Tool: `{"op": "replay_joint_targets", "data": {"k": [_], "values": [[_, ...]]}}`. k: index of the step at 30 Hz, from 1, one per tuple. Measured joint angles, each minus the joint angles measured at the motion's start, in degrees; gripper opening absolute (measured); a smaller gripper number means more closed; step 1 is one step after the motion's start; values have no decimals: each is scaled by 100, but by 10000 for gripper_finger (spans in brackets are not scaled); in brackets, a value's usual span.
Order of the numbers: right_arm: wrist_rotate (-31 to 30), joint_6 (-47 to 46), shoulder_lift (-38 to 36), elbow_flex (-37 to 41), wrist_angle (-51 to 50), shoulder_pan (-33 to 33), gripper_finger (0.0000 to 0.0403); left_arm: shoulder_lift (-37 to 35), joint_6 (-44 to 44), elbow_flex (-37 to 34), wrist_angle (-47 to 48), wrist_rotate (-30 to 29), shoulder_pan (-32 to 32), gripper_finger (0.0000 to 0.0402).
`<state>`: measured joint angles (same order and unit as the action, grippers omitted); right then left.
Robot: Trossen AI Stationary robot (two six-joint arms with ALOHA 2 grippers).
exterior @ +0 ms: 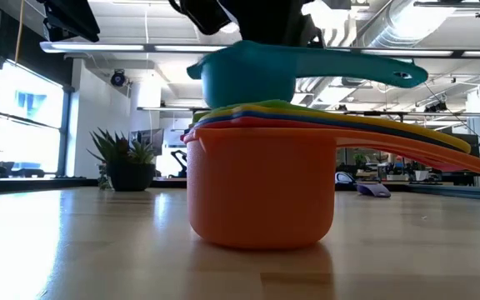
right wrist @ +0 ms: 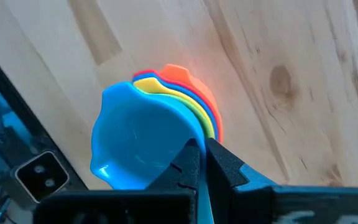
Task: Nest measuring cups in basket
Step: Stack the light blue measuring cup on the green measuring cup
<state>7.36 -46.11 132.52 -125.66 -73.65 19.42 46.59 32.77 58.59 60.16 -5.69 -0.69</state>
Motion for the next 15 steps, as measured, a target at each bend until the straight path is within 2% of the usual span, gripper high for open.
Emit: {"op": "replay_joint_targets", "data": {"k": [15], "values": [[-153,5,-1,216,111,89,22,0,2,0,-2,-11,0,62]]}}
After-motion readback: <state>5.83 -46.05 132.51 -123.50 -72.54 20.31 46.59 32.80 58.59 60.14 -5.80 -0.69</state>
